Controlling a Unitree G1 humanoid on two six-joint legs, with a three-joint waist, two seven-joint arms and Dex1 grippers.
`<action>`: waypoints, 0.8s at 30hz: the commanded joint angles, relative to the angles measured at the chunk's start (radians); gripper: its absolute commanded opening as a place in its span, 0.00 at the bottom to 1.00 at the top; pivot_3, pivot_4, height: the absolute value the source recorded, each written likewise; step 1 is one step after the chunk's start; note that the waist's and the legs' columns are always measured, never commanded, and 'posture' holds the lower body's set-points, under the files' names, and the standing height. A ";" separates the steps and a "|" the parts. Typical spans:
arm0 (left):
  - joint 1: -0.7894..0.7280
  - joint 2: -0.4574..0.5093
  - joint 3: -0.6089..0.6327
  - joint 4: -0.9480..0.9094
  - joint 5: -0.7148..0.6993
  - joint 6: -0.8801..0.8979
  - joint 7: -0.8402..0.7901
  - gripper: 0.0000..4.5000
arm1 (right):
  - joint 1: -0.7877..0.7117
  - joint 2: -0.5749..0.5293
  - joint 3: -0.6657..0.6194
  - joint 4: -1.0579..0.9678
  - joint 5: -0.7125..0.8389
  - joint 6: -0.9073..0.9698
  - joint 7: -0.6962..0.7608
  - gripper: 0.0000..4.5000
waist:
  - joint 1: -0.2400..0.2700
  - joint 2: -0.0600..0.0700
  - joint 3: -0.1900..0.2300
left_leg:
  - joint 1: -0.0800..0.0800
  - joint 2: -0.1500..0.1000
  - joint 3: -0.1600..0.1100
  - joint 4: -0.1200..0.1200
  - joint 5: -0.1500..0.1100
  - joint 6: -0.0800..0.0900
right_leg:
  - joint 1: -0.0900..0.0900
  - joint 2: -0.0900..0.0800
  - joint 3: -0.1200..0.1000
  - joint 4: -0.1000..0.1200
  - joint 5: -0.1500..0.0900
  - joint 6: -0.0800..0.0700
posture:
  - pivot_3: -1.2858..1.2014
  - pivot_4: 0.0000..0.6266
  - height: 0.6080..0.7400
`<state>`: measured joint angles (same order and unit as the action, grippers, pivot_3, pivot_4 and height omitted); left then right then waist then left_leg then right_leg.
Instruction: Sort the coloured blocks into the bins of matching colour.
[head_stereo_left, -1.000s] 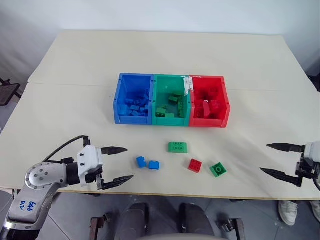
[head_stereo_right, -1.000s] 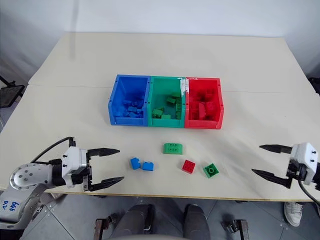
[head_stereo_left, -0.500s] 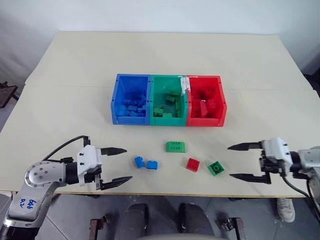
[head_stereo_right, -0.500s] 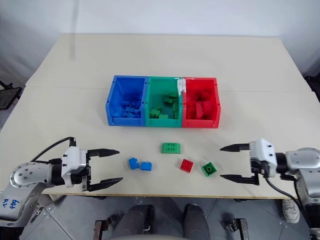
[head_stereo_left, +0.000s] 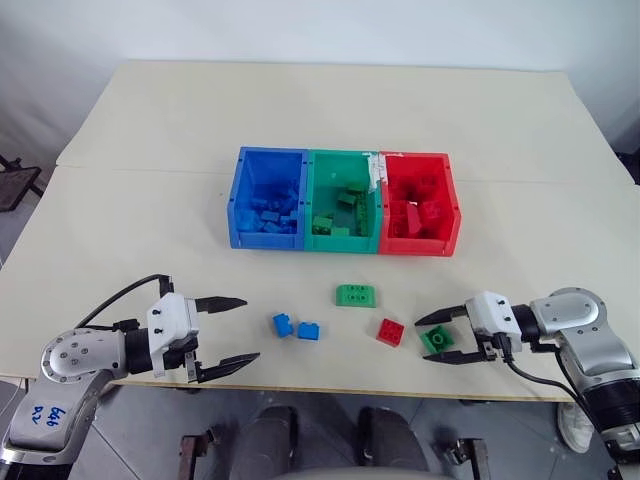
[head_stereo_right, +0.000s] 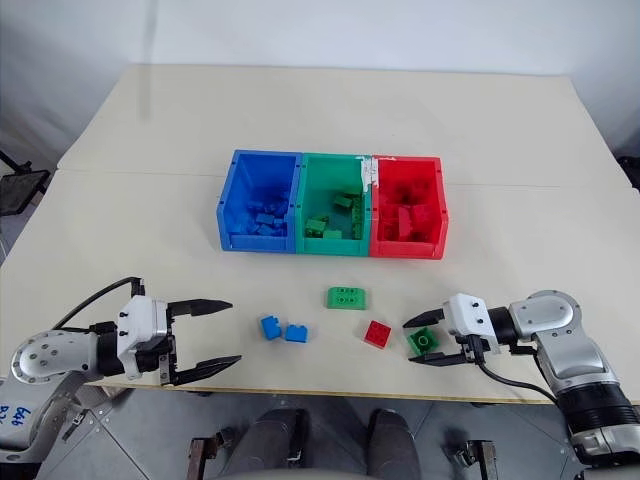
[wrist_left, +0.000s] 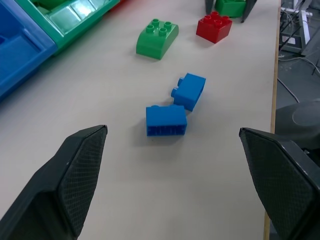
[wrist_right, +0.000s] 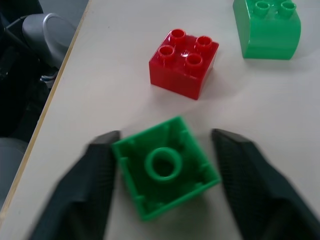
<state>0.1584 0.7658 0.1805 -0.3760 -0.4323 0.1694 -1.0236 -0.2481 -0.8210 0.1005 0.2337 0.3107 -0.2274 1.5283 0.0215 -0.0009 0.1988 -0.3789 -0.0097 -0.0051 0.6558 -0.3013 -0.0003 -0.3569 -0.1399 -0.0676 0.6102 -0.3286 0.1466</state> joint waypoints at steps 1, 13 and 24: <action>-0.011 0.005 0.021 -0.007 0.002 -0.013 0.010 1.00 | -0.029 -0.018 -0.041 0.033 0.021 -0.014 0.021 0.42 | -0.001 0.000 0.000 | 0.000 0.001 0.000 0.001 0.000 0.000 | 0.000 0.001 0.000 0.000 0.000 0.000 | 0.52 0.24 1.00; 0.004 -0.034 0.088 0.044 -0.001 0.002 0.104 1.00 | -0.397 0.183 -0.046 -0.143 0.152 0.458 -0.316 0.42 | -0.030 0.001 0.001 | 0.002 0.010 0.004 0.001 -0.002 -0.006 | -0.002 0.009 0.003 0.001 0.002 -0.005 | 0.52 0.24 1.00; 0.085 -0.064 0.131 -0.001 0.004 -0.003 0.171 1.00 | -0.765 0.505 0.044 0.353 -0.105 0.246 -0.517 0.50 | -0.029 0.000 0.000 | -0.013 0.007 0.005 0.003 -0.002 -0.004 | -0.022 0.007 0.004 0.014 0.002 -0.008 | 0.52 0.24 1.00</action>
<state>0.2273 0.7063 0.2808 -0.3255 -0.4250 0.1736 -0.8631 -0.9901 -0.3214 0.1528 0.5747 0.2152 0.0601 1.0128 -0.0074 -0.0006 0.1991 -0.3916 -0.0033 0.0006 0.6588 -0.3038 -0.0037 -0.3785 -0.1336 -0.0631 0.6241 -0.3267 0.1384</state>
